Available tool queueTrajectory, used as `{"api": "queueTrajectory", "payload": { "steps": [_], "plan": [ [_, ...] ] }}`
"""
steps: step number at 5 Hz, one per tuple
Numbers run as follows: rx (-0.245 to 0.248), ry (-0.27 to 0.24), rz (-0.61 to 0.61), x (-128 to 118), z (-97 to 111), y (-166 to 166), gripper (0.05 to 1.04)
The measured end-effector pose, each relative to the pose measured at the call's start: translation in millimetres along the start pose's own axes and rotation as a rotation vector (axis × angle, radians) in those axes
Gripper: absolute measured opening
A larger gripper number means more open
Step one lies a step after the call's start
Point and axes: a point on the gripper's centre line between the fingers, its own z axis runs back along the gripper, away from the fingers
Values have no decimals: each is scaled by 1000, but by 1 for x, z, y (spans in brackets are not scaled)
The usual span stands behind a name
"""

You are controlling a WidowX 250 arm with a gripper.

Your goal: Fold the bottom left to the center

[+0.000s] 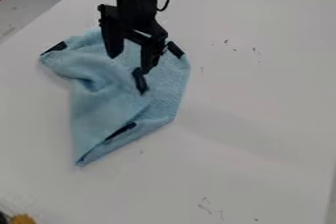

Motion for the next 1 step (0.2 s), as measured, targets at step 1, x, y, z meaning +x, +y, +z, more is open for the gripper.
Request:
{"api": "queueTrajectory", "payload": {
  "steps": [1],
  "plan": [
    [4,-17,-3,4,2,-1,1000]
  ]
}}
